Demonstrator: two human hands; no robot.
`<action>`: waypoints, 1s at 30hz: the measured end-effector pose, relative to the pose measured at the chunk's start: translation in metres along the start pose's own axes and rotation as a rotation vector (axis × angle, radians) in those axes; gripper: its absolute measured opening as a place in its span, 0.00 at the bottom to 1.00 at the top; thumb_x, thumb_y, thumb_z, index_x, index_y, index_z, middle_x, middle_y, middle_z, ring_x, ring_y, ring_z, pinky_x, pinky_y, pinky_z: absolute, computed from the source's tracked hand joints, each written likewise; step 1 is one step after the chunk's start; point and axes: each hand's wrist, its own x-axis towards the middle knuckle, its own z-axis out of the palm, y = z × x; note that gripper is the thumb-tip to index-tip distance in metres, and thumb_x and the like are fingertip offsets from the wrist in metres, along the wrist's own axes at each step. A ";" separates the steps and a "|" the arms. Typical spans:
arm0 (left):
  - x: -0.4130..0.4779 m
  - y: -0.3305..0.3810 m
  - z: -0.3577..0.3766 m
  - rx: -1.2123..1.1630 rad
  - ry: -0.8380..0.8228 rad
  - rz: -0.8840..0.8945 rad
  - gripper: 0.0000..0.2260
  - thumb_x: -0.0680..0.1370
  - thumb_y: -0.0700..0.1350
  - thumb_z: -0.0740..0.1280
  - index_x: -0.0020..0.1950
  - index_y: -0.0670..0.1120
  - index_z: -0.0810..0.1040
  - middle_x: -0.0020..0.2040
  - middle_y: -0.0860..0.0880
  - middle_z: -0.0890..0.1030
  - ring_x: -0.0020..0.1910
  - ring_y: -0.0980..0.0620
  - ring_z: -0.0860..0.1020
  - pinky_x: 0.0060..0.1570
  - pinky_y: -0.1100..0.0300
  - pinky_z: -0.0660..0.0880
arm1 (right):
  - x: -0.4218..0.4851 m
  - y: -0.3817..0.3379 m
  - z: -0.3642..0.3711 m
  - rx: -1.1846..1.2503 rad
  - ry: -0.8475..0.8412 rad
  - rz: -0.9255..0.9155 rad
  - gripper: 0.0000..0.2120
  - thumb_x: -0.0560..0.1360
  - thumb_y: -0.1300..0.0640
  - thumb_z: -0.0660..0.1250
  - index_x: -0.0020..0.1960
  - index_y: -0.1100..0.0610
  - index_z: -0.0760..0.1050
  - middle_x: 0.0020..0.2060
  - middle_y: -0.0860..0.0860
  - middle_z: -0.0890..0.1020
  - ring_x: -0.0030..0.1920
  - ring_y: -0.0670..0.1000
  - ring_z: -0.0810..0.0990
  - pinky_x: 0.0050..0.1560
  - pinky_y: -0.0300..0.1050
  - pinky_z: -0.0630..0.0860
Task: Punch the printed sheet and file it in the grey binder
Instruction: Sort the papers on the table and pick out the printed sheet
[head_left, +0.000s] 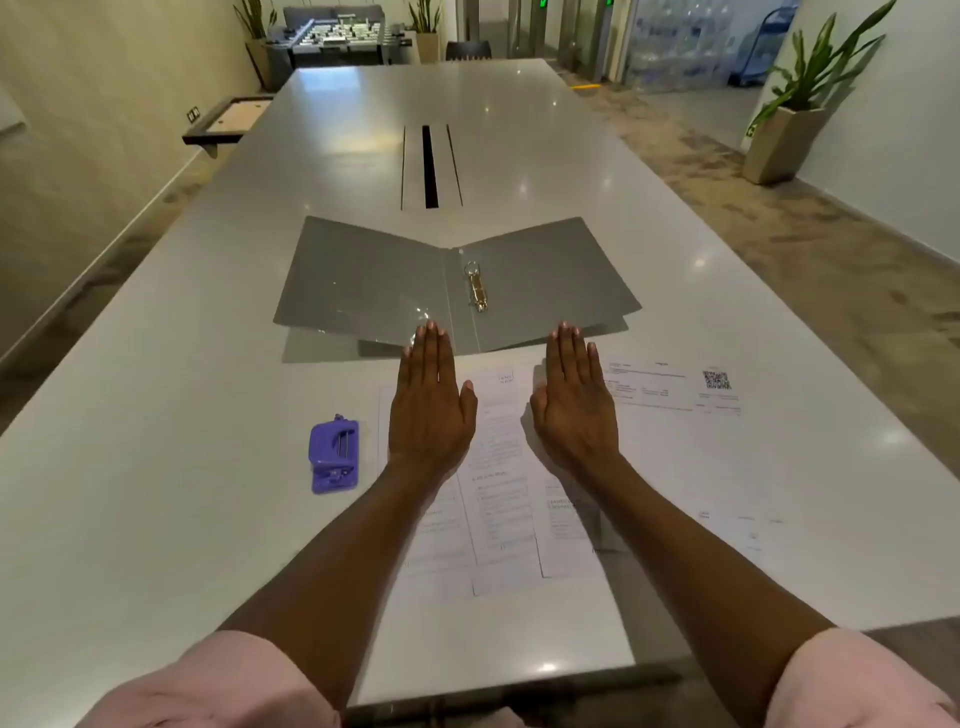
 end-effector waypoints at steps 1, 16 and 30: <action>-0.002 0.000 0.002 0.005 -0.004 -0.016 0.32 0.85 0.54 0.50 0.85 0.40 0.44 0.86 0.43 0.44 0.85 0.46 0.42 0.84 0.48 0.45 | -0.002 -0.001 0.001 -0.013 -0.005 0.021 0.32 0.84 0.49 0.53 0.83 0.62 0.48 0.83 0.57 0.48 0.83 0.56 0.45 0.82 0.51 0.39; 0.016 -0.023 -0.032 -0.060 -0.007 -0.189 0.21 0.81 0.39 0.65 0.74 0.41 0.74 0.75 0.41 0.75 0.71 0.40 0.76 0.72 0.47 0.71 | -0.032 -0.020 -0.024 0.095 -0.119 0.070 0.34 0.83 0.44 0.50 0.82 0.62 0.53 0.82 0.58 0.56 0.82 0.57 0.54 0.82 0.55 0.47; 0.043 -0.081 -0.072 -0.175 -0.446 -0.269 0.27 0.79 0.48 0.74 0.75 0.41 0.72 0.74 0.41 0.76 0.70 0.41 0.77 0.67 0.51 0.72 | -0.124 -0.093 -0.055 0.357 -0.249 -0.113 0.31 0.79 0.40 0.60 0.78 0.55 0.66 0.75 0.51 0.72 0.75 0.52 0.70 0.75 0.53 0.70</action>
